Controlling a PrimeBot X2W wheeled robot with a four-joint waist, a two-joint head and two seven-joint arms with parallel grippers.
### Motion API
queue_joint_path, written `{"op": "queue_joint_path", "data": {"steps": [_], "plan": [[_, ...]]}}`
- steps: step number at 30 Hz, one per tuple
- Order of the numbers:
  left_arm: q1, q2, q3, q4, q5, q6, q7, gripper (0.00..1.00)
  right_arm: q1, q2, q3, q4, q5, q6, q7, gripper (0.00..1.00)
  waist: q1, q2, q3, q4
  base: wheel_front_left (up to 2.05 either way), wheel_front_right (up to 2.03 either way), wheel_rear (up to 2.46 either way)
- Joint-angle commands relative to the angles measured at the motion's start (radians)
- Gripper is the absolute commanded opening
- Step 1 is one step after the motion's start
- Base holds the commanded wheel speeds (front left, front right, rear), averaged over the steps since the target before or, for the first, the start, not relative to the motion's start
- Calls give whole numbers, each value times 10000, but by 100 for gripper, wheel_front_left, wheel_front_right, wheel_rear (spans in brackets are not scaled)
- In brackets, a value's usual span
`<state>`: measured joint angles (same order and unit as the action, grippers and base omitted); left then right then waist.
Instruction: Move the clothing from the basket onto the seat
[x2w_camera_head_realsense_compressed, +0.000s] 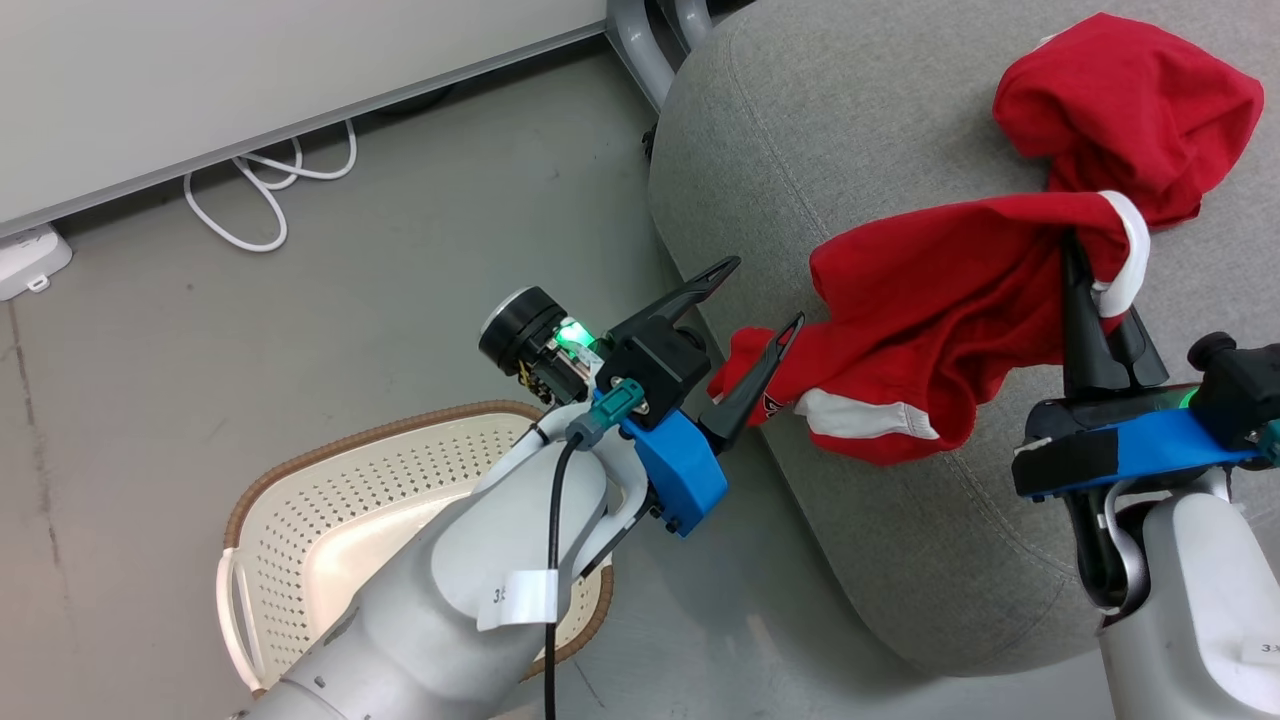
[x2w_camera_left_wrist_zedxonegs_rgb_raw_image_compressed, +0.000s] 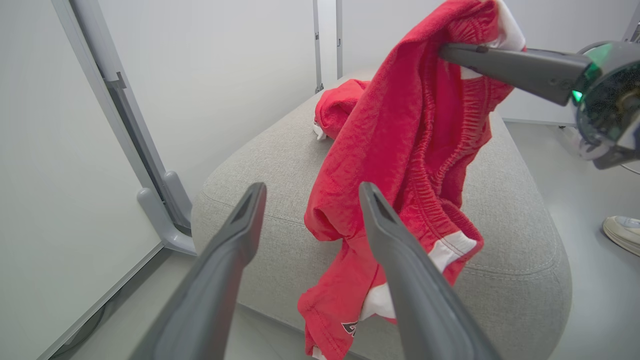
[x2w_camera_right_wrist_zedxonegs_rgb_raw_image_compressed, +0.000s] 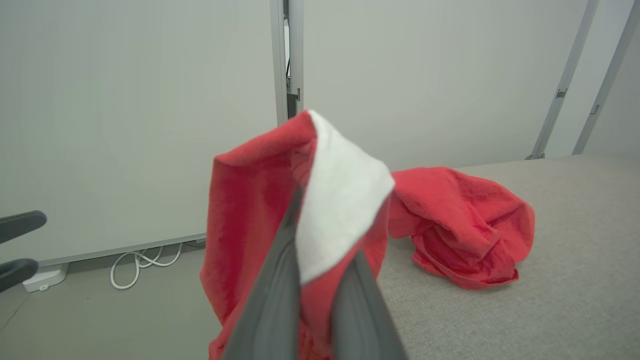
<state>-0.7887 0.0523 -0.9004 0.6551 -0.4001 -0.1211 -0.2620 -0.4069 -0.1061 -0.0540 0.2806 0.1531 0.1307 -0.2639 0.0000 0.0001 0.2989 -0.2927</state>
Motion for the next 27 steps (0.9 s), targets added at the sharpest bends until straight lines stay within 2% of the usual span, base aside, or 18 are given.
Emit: {"op": "queue_joint_path", "data": {"steps": [1, 15, 21, 27], "plan": [[52, 2, -9, 5, 64, -22, -44, 100, 97, 31, -36, -52, -38, 1, -6, 0, 0, -1, 3, -1, 0, 0, 0], [100, -14, 4, -17, 18, -48, -44, 100, -109, 19, 31, -19, -87, 1, -6, 0, 0, -1, 26, 11, 0, 0, 0], [-126, -7, 106, 1, 169, -1, -44, 100, -1120, -349, 343, -264, -32, 1, -6, 0, 0, -1, 372, -84, 0, 0, 0], [-535, 125, 166, 39, 356, 59, -45, 100, -2869, -1028, 203, -714, -8, 1, -6, 0, 0, -1, 1201, -85, 0, 0, 0]]}}
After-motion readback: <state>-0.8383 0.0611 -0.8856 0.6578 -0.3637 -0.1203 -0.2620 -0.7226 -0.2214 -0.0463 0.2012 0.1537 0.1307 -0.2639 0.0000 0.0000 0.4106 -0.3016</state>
